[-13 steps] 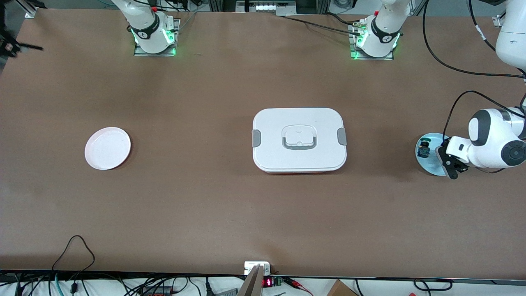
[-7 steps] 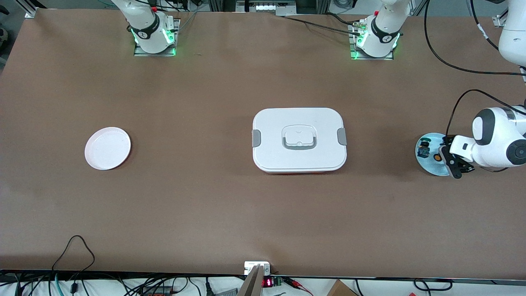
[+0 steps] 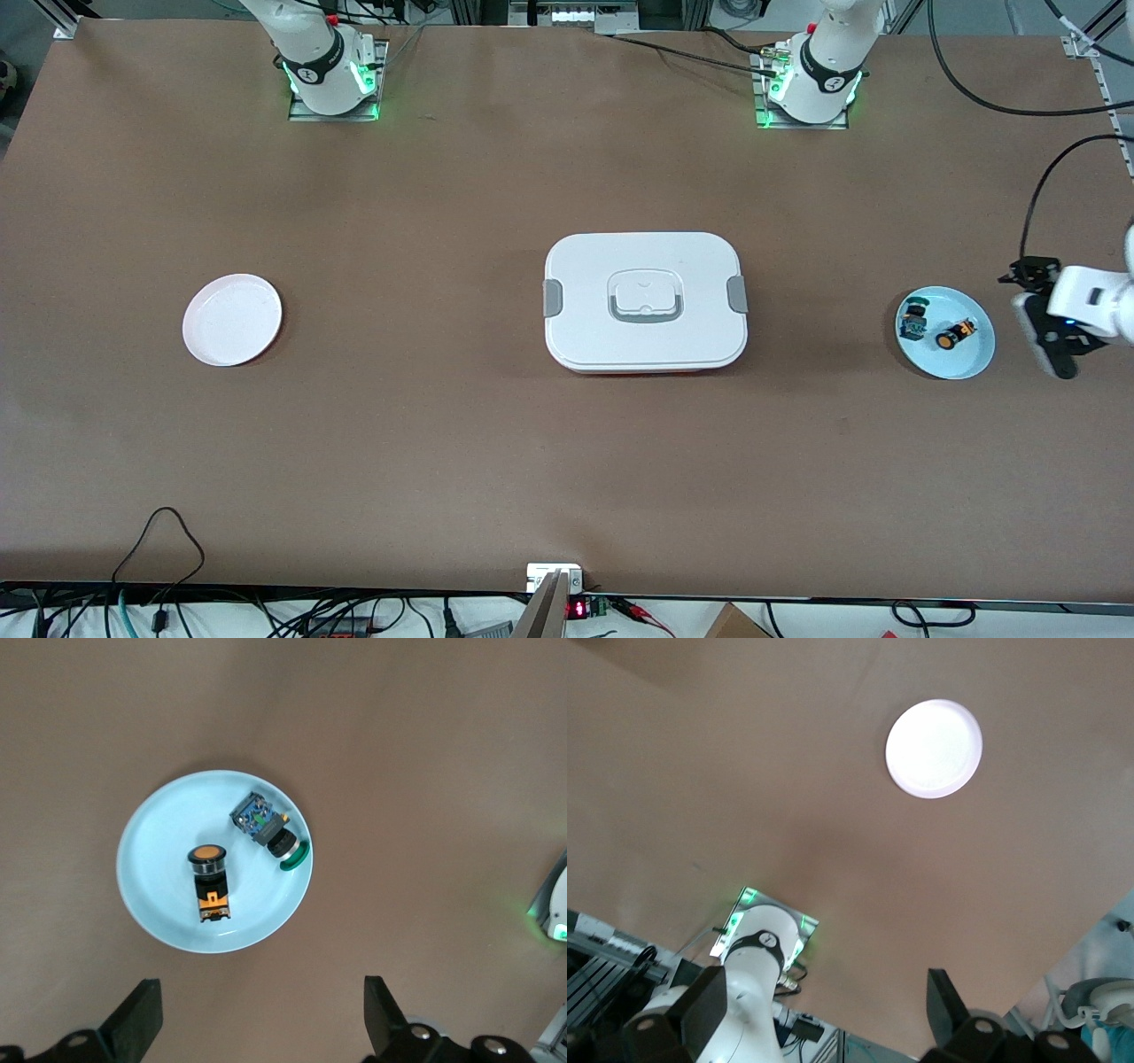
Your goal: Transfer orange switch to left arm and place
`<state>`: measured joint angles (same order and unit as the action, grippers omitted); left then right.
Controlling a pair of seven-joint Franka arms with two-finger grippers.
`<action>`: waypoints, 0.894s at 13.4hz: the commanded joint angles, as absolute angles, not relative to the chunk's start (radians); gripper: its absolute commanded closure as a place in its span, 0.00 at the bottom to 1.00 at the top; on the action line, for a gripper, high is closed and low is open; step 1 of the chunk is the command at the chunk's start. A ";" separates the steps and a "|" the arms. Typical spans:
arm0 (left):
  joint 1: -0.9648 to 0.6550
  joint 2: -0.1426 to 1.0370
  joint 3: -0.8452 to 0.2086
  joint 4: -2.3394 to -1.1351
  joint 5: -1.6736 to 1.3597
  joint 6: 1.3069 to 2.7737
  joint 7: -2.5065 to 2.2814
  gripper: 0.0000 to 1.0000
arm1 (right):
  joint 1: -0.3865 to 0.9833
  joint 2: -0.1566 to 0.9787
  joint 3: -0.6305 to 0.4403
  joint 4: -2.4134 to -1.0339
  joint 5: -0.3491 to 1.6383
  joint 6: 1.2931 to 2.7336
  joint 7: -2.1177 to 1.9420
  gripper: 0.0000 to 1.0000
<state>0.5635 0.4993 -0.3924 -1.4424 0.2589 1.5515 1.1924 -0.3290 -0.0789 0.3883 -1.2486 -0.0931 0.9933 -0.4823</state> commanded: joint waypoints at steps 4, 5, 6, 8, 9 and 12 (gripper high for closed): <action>0.563 0.492 -0.567 -1.279 0.161 1.306 0.741 0.00 | -0.339 -0.071 0.380 -1.253 -0.091 1.164 -0.465 0.00; 0.560 0.471 -0.613 -1.279 0.155 1.267 0.580 0.00 | -0.339 -0.077 0.379 -1.253 -0.071 1.164 -0.415 0.00; 0.561 0.451 -0.662 -1.279 0.161 1.258 0.442 0.00 | -0.339 -0.075 0.373 -1.253 -0.046 1.163 -0.317 0.00; 0.548 0.408 -0.693 -1.282 0.155 1.241 0.242 0.00 | -0.337 -0.075 0.374 -1.253 0.003 1.167 -0.192 0.00; 0.466 0.370 -0.663 -1.287 0.163 1.241 0.176 0.00 | -0.339 -0.075 0.374 -1.253 0.040 1.172 -0.140 0.00; 0.281 0.229 -0.418 -1.368 0.103 1.342 0.014 0.00 | -0.336 -0.075 0.365 -1.255 0.124 1.183 -0.072 0.00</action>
